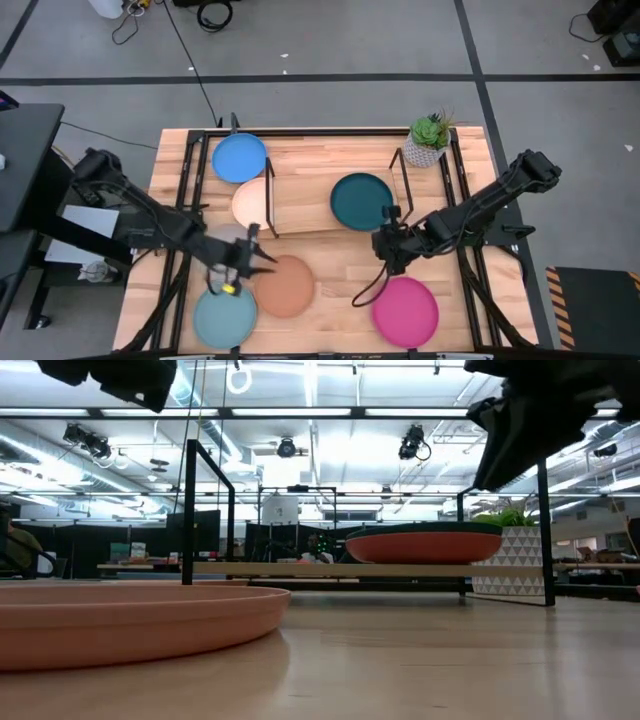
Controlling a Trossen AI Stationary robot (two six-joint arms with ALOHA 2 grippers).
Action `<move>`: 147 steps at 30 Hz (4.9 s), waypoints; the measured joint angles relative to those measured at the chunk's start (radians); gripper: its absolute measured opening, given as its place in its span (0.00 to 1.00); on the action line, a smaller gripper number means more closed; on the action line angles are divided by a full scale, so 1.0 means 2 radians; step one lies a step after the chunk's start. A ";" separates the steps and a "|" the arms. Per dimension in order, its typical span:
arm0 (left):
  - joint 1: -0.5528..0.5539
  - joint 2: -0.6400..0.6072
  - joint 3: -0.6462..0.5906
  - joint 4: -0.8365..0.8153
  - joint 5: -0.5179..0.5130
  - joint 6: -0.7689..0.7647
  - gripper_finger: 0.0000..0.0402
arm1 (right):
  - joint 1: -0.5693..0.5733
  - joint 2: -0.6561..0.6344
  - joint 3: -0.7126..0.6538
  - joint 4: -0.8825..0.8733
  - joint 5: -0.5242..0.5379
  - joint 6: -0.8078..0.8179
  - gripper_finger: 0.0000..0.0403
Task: Place and stack plates onto a shelf
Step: Put the brown plate on the shelf, then stack the pink plate on top of the dark green plate on the shelf
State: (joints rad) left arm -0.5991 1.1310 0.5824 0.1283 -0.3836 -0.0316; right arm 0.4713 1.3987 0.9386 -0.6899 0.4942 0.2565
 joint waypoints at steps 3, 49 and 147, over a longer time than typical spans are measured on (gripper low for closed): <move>-0.006 0.064 0.050 -0.042 0.005 -0.060 0.27 | 0.003 0.000 -0.012 0.015 0.023 -0.021 0.20; -0.043 0.440 0.408 -0.346 0.095 -0.431 0.04 | -0.191 -0.138 -0.026 0.113 -0.022 -0.267 0.20; 0.135 0.293 0.326 -0.236 0.093 0.087 0.39 | 0.054 0.023 -0.117 0.112 -0.252 0.125 0.39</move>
State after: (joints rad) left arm -0.3283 1.7164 1.2350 -0.3432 -0.1970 0.1418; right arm 0.5793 1.4451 0.7055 -0.4667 -0.0089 0.5070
